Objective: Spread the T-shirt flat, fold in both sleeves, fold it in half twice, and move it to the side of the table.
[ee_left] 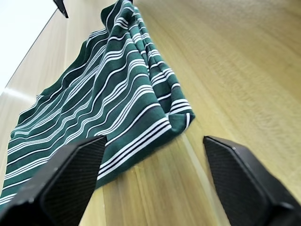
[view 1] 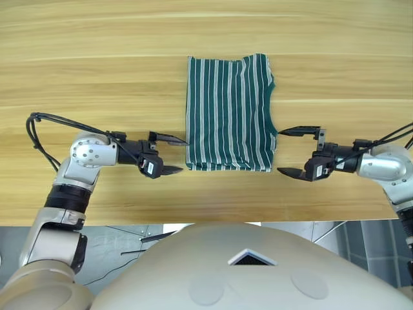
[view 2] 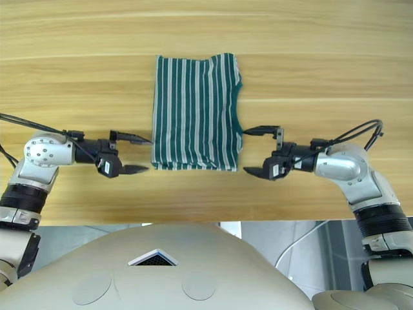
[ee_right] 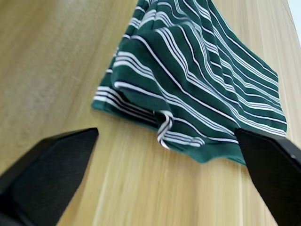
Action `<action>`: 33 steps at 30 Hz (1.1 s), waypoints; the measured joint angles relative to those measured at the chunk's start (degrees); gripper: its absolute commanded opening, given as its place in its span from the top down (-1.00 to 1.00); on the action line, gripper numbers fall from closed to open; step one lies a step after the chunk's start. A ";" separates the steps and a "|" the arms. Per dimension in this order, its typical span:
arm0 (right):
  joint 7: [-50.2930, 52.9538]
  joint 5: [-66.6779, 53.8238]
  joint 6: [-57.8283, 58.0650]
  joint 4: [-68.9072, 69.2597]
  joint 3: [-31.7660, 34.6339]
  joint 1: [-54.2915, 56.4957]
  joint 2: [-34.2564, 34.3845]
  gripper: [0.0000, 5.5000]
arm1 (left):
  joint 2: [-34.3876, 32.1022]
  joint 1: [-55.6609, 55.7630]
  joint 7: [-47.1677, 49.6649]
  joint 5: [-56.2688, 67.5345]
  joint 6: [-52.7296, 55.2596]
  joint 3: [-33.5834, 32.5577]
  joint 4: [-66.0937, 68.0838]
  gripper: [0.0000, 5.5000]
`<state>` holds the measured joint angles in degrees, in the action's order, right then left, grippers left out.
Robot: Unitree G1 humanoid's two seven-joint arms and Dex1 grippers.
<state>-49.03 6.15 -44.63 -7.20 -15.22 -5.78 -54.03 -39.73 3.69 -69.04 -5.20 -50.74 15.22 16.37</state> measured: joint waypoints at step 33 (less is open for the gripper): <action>1.11 2.02 1.03 -1.11 -4.62 1.29 3.06 0.48 | -2.30 2.82 11.17 -3.51 -0.38 9.44 4.04 0.98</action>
<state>-47.92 8.16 -43.60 -8.31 -19.84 -4.49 -50.98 -42.03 6.51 -57.86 -8.71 -51.12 24.66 20.41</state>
